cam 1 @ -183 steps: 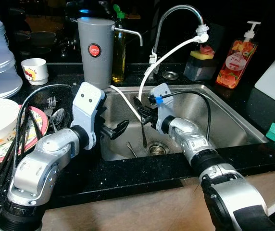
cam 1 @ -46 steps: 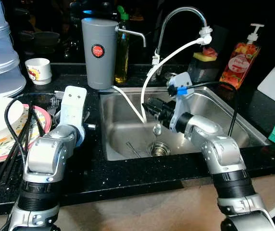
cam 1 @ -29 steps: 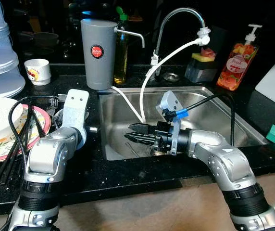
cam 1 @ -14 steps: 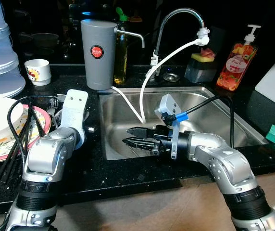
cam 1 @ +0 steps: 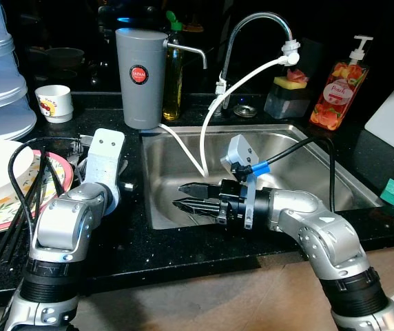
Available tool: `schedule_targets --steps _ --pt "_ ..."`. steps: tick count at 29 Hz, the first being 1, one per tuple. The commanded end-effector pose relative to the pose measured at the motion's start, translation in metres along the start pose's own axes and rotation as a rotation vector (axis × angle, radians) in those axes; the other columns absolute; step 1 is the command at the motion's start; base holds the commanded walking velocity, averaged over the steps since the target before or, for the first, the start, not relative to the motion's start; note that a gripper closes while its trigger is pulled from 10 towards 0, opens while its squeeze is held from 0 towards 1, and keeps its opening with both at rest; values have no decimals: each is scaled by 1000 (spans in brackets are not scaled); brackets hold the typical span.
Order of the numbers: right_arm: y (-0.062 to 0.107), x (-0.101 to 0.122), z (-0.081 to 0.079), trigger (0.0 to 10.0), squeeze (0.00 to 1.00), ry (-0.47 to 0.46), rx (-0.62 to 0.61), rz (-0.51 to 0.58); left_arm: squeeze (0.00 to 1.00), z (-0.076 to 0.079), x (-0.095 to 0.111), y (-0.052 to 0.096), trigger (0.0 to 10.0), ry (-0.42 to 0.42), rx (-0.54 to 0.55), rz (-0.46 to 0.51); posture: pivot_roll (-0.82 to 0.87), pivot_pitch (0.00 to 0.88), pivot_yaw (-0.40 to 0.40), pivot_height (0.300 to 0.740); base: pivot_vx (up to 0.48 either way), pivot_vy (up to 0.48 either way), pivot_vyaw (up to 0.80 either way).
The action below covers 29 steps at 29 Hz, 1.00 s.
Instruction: Kitchen organization
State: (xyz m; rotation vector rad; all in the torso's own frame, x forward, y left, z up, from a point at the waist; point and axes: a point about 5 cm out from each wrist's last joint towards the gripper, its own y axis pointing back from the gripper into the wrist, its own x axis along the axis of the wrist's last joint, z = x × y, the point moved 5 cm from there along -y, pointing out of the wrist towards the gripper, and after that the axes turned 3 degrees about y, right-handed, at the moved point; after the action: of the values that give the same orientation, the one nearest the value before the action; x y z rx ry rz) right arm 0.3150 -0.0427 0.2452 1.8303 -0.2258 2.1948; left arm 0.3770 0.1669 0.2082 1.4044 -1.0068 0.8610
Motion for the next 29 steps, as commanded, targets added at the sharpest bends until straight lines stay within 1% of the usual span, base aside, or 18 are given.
schedule_targets --steps 1,17,27,28,29 --pt "3 -2 -2 10000 0 -8 14 -15 0 -10 -17 -3 10000 -10 36 -70 -21 33 -65 740 0 0 0" --pt "5 -2 -1 10000 0 -9 6 -13 0 -10 -16 -5 10000 -13 28 -62 -21 33 -53 740 0 0 0" --pt "5 -1 0 10000 0 -12 -3 -14 0 -9 -17 -6 10000 -17 21 -74 -18 42 -47 740 0 0 0" --pt "5 -1 0 10000 0 -12 -4 -14 0 -9 -17 -6 9020 -17 20 -74 -17 42 -47 740 0 0 0" --pt "5 -1 0 10000 0 -12 -4 -14 0 -9 -17 -5 9020 -17 20 -74 -17 42 -47 740 0 0 0"
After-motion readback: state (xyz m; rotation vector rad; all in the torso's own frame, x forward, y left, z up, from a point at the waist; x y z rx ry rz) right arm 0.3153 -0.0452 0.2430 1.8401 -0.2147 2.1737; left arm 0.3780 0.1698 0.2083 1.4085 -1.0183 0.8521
